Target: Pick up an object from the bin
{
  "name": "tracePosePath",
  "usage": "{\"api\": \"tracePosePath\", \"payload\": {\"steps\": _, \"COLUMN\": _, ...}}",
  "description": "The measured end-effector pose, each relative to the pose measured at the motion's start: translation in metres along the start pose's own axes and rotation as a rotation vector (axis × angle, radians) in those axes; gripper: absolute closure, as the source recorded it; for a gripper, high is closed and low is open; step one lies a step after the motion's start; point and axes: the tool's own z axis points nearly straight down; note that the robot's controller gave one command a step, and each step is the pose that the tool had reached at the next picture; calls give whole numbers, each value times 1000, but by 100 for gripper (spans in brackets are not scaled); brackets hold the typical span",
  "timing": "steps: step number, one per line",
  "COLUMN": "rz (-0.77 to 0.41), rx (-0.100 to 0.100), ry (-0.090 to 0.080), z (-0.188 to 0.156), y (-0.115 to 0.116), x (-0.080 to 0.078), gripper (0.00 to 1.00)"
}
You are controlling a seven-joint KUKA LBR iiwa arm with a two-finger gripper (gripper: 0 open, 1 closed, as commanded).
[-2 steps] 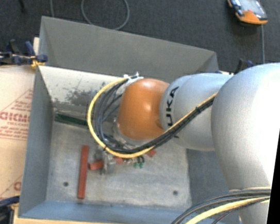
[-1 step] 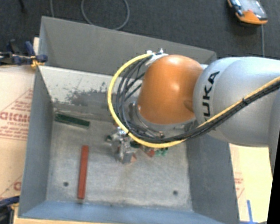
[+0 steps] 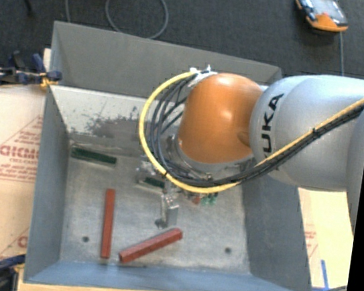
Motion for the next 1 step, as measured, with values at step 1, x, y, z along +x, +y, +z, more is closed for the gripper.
{"api": "tracePosePath", "payload": {"steps": 1, "rz": 0, "rx": -2, "ry": 8, "z": 115, "y": -12, "x": 33, "gripper": 0}}
